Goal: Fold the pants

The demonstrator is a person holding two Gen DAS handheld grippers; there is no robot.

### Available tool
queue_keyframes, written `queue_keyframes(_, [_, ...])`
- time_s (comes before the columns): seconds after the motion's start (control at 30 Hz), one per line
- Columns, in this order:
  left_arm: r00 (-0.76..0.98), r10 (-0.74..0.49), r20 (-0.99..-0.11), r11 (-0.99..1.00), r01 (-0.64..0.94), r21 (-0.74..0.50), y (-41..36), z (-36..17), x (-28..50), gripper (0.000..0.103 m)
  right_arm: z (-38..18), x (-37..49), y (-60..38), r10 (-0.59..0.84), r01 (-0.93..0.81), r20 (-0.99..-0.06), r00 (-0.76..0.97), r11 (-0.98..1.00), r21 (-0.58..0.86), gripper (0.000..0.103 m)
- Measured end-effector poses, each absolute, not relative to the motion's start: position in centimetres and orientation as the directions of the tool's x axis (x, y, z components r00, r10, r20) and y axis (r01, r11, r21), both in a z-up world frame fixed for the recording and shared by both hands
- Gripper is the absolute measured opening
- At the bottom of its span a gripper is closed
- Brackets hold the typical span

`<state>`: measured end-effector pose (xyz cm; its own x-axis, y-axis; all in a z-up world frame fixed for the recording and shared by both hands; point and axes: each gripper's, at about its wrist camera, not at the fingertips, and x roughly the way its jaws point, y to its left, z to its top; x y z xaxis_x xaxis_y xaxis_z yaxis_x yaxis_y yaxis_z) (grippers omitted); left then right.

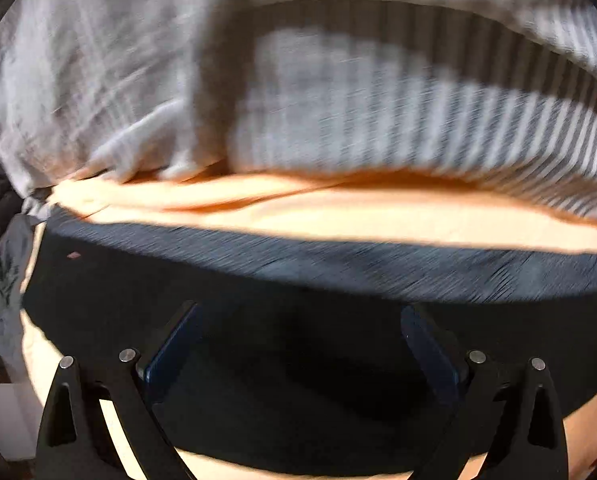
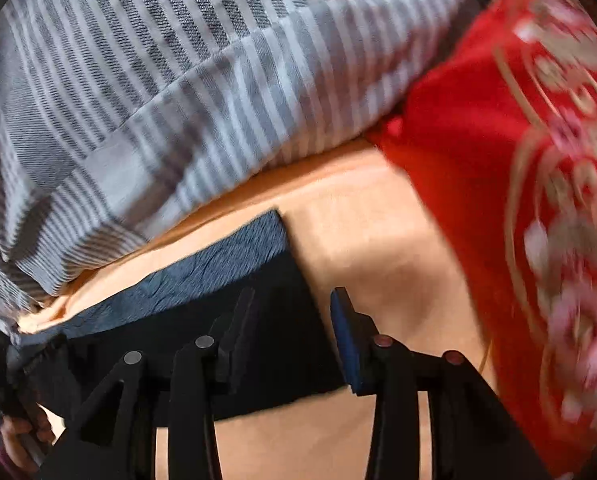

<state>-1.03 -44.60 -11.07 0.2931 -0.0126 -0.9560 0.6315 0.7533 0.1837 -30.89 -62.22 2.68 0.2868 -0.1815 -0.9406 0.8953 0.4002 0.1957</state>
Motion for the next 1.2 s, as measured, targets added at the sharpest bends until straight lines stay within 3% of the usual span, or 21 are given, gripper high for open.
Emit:
queue_keyframes(0.3, [0.32, 0.069, -0.945, 0.779, 0.574, 0.252, -34.6, -12.0, 2.7, 0.1, 0.9, -27.2, -51.7, -0.067, 0.881, -0.96, 0.273, 0.419, 0.221, 0.043])
queue_keyframes(0.57, [0.342, 0.088, -0.935, 0.807, 0.526, 0.269, -31.0, -13.4, 8.9, 0.1, -1.1, -17.7, -42.9, 0.004, 0.824, -0.954, 0.299, 0.504, 0.26, 0.043])
queue_keyframes(0.67, [0.347, 0.075, -0.935, 0.836, 0.489, 0.248, -30.1, -13.4, 11.6, 0.1, -1.8, -13.0, -40.2, 0.0, 0.777, -0.956, 0.293, 0.583, 0.238, 0.044])
queue_keyframes(0.8, [0.316, 0.052, -0.947, 0.853, 0.479, 0.207, -28.5, -16.0, 16.4, 0.1, -4.3, -9.2, -37.9, -0.018, 0.773, -0.973, 0.23, 0.611, 0.172, 0.054])
queue_keyframes(1.0, [0.306, 0.039, -0.951, 0.858, 0.477, 0.189, -28.5, -17.3, 19.9, 0.1, -5.2, -8.2, -37.3, -0.051, 0.784, -0.981, 0.189, 0.61, 0.119, 0.055])
queue_keyframes(1.2, [0.319, 0.019, -0.947, 0.851, 0.493, 0.183, -26.0, -14.6, 20.6, 0.1, -4.9, -7.6, -37.6, -0.05, 0.785, -0.985, 0.168, 0.611, 0.103, 0.055])
